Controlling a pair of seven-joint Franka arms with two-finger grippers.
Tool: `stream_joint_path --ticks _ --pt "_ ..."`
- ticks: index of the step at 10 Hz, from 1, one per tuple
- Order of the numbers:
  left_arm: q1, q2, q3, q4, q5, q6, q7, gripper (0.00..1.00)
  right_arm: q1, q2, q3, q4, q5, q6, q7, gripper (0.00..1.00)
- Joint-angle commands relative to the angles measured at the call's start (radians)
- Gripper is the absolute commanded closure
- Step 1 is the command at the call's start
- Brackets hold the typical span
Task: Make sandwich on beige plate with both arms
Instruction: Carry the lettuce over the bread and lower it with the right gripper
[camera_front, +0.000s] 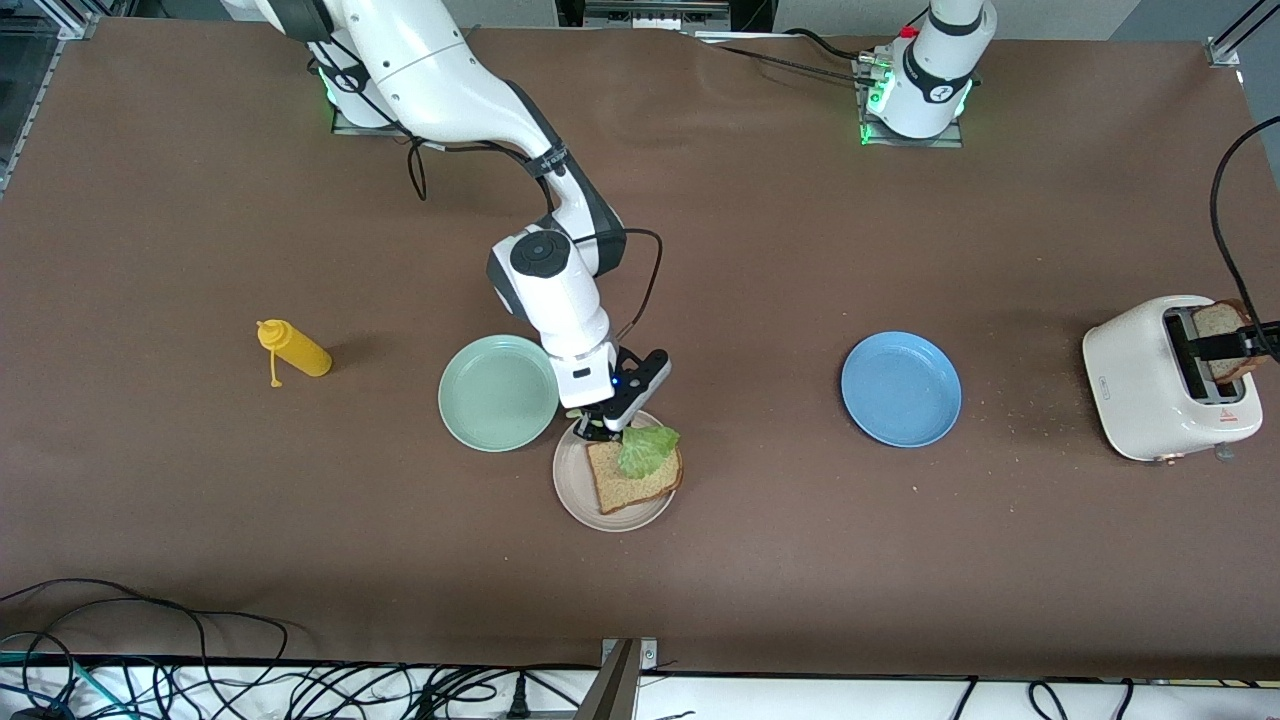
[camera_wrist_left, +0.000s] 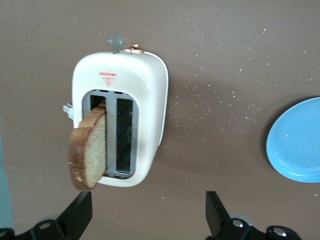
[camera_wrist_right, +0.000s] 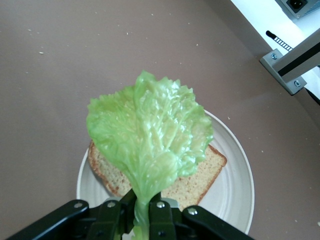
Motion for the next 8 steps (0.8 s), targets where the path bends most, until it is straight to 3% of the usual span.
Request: stream_joint_path --ticks 1,2,5,6,7,8 --pt "0.077 0.008 -0.012 0.005 0.016 0.043 0.088 0.00 -0.020 0.071 0.008 0.106 0.023 0.008 -0.029 1.00" --pt "0.087 0.017 -0.012 0.002 0.017 0.059 0.102 0.00 -0.019 0.071 0.008 0.104 0.026 0.008 -0.024 0.90" --pt "0.131 0.036 -0.016 -0.033 0.010 0.106 0.102 0.00 -0.019 0.070 0.010 0.103 0.029 -0.001 -0.020 0.30" --pt "0.133 0.037 -0.015 -0.058 0.007 0.126 0.102 0.00 -0.019 0.067 0.010 0.103 0.031 -0.003 -0.020 0.29" --pt "0.133 0.036 -0.016 -0.079 0.004 0.140 0.102 0.00 -0.019 0.065 0.010 0.103 0.031 -0.004 -0.020 0.17" --pt "0.137 0.034 -0.016 -0.104 -0.006 0.160 0.102 0.00 -0.020 0.062 0.010 0.103 0.031 -0.008 -0.021 0.15"
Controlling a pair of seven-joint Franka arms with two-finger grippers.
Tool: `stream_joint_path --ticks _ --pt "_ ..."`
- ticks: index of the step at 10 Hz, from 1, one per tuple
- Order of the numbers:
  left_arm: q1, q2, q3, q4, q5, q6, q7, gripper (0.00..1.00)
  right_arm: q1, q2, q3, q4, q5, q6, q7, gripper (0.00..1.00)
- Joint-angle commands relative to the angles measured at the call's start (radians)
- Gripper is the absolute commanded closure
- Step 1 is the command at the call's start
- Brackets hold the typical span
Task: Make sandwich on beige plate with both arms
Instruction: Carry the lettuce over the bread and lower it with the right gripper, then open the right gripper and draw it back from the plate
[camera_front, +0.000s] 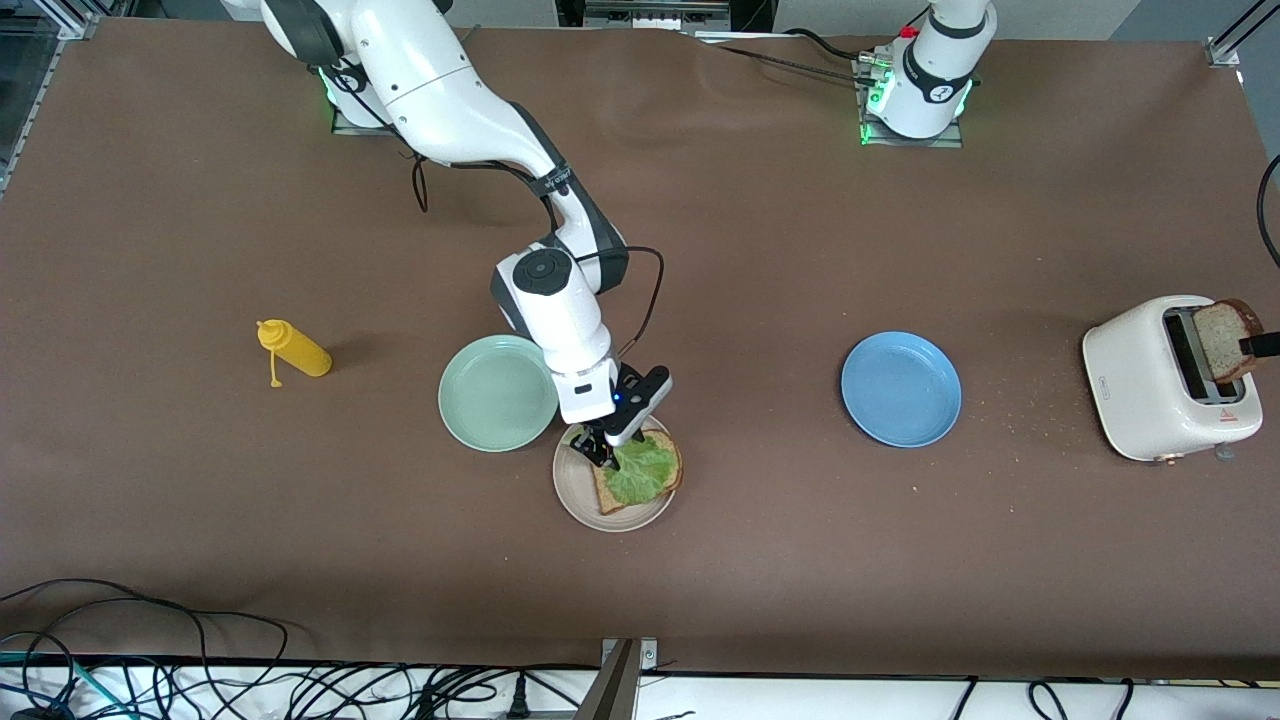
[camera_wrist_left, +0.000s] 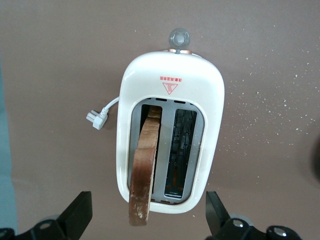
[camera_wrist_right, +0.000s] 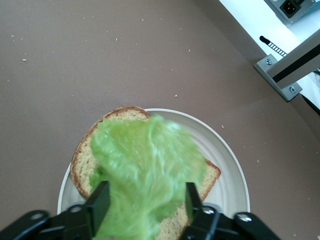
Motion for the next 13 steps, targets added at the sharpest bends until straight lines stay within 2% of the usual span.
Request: stream_joint_path --ticks 1,2,3,5,7,9,10,12,13 --pt "0.019 -0.020 -0.010 -0.066 -0.007 0.054 0.016 0.00 -0.018 0.001 0.010 0.035 0.023 -0.051 -0.020 0.15" --pt "0.020 -0.028 -0.011 -0.091 -0.007 0.065 0.016 0.00 -0.024 -0.027 0.010 0.038 0.038 -0.128 -0.023 0.11" --pt "0.020 -0.043 -0.013 -0.121 -0.010 0.096 0.016 0.00 -0.041 -0.074 0.011 0.033 0.087 -0.203 -0.024 0.00" --pt "0.030 -0.086 -0.013 -0.213 -0.044 0.203 0.018 0.00 -0.073 -0.196 0.004 0.018 0.152 -0.404 -0.026 0.00" --pt "0.034 -0.091 -0.013 -0.221 -0.044 0.212 0.018 0.00 -0.183 -0.321 0.002 0.019 0.224 -0.672 -0.026 0.00" --pt "0.034 -0.094 -0.013 -0.233 -0.044 0.217 0.018 0.00 -0.306 -0.437 -0.016 0.019 0.224 -0.942 -0.023 0.00" --pt "0.034 -0.124 -0.013 -0.284 -0.044 0.261 0.031 0.00 -0.360 -0.488 -0.044 0.019 0.224 -1.062 -0.011 0.00" --pt "0.034 -0.174 -0.013 -0.396 -0.044 0.378 0.083 0.00 -0.386 -0.531 -0.192 0.019 0.224 -1.231 -0.032 0.00" --pt "0.034 -0.180 -0.014 -0.401 -0.045 0.389 0.084 0.00 -0.386 -0.545 -0.266 0.009 0.226 -1.277 -0.071 0.00"
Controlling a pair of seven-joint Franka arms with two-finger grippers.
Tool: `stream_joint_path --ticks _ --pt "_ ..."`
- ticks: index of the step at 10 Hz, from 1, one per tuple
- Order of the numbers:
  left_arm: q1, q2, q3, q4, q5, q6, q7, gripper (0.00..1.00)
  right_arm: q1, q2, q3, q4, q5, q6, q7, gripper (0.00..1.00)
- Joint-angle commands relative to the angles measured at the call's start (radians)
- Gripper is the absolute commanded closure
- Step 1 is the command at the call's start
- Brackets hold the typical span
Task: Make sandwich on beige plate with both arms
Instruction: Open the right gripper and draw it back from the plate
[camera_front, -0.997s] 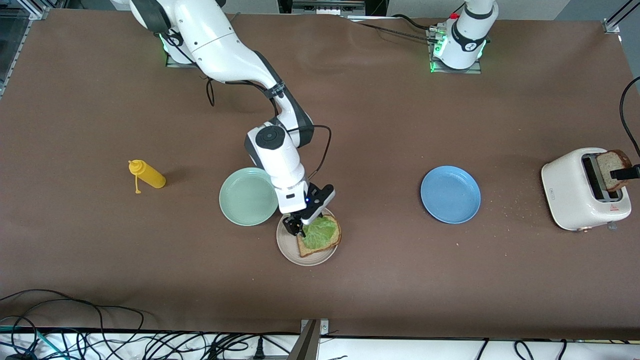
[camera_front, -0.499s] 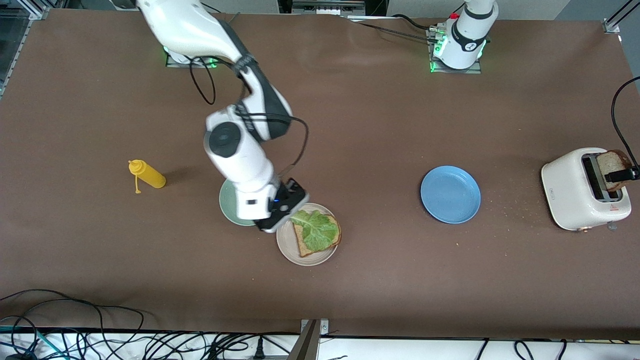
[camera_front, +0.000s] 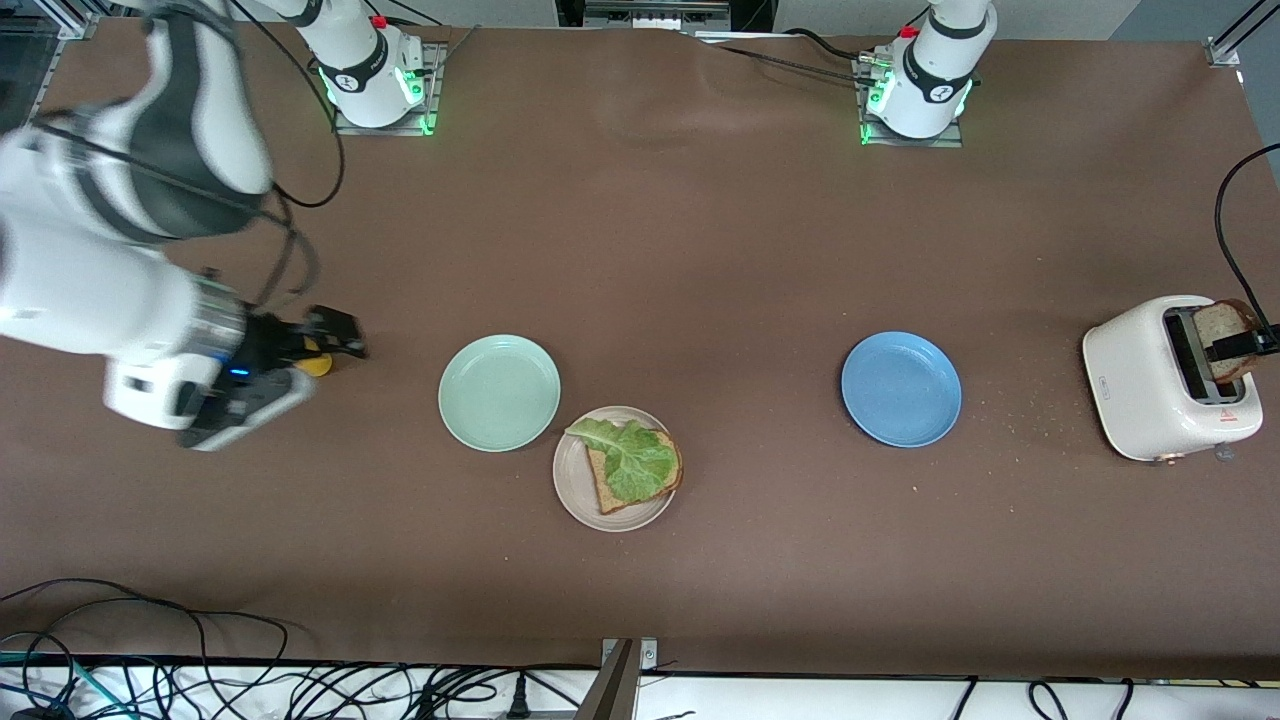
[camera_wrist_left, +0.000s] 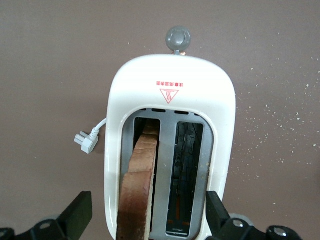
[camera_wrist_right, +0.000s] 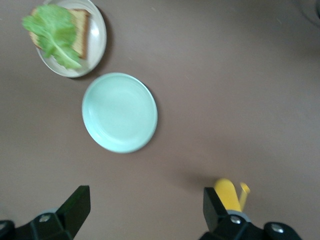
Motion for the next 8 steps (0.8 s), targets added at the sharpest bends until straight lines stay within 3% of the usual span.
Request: stream_joint_path --ticks 1,3,6,8 --pt "0.009 -0.070 -0.010 -0.079 -0.022 0.044 0.039 0.00 0.013 -0.059 -0.147 -0.087 0.023 -0.067 -0.111 0.00" --pt "0.009 -0.073 -0.010 -0.087 -0.022 0.044 0.039 0.00 0.013 -0.137 -0.230 -0.258 0.009 -0.054 -0.138 0.00" --pt "0.009 -0.088 -0.010 -0.116 -0.022 0.078 0.061 0.00 0.013 -0.142 -0.331 -0.424 0.029 0.056 -0.341 0.00" --pt "0.009 -0.114 -0.011 -0.164 -0.022 0.121 0.061 0.00 0.013 -0.150 -0.380 -0.576 0.133 0.156 -0.586 0.01"
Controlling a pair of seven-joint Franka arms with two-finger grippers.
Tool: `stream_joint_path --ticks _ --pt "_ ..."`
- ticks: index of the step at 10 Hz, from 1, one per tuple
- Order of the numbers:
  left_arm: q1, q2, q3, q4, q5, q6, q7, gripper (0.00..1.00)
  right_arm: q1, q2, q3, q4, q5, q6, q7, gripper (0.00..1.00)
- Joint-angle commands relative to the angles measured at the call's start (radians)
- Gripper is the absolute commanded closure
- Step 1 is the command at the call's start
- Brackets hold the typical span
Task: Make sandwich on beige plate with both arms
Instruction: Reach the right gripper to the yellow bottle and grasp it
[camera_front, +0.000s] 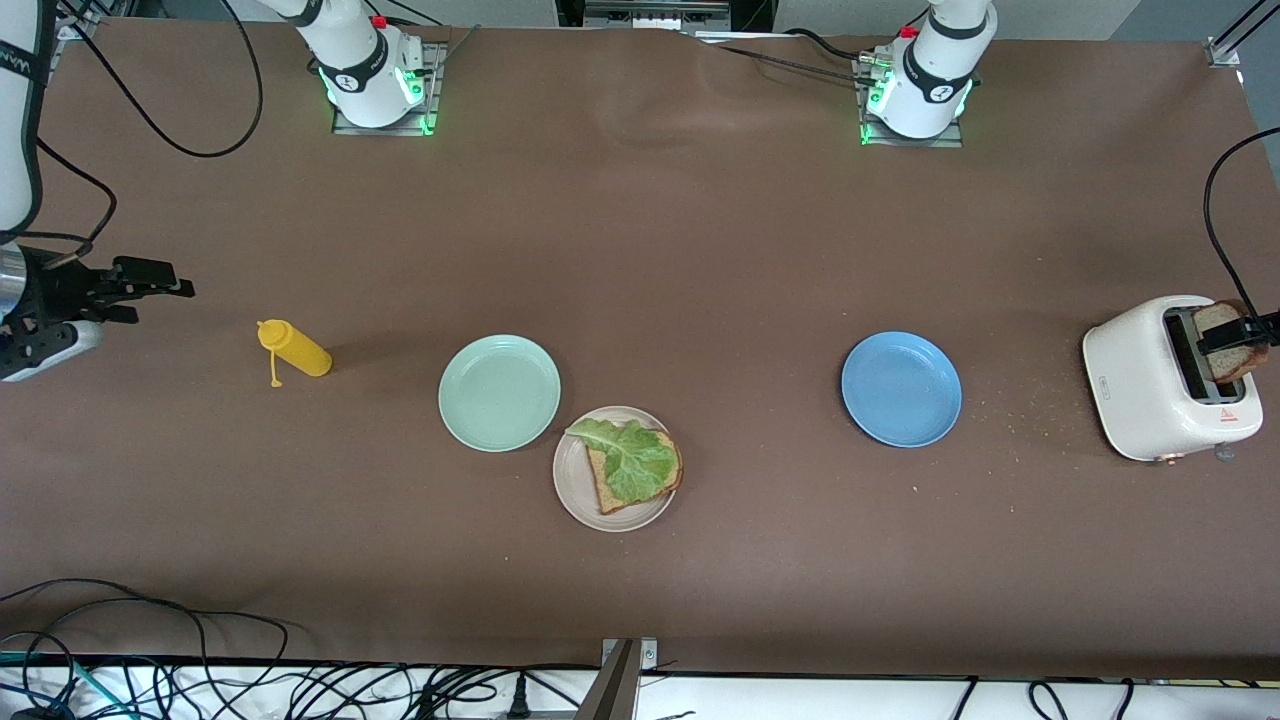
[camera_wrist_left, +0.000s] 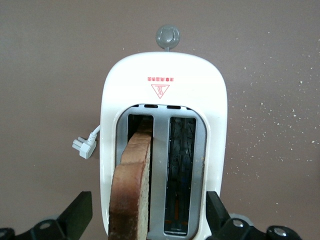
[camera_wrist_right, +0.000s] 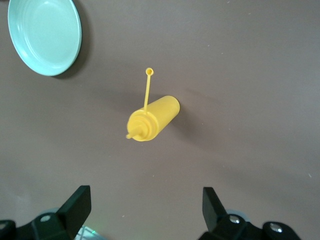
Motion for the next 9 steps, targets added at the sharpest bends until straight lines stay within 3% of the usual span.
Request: stream_joint_path --ticks 1,6,9 --pt "0.007 -0.058 -0.009 -0.075 -0.025 0.034 0.030 0.00 0.014 -0.044 -0.048 -0.184 0.117 0.105 -0.297 0.01" --pt "0.007 -0.059 -0.011 -0.072 -0.026 0.032 0.043 0.00 -0.118 0.132 -0.055 -0.226 0.389 0.108 -1.085 0.00" --pt "0.006 -0.055 -0.011 -0.072 -0.025 0.031 0.042 0.00 -0.133 0.247 -0.046 -0.224 0.565 0.105 -1.361 0.00"
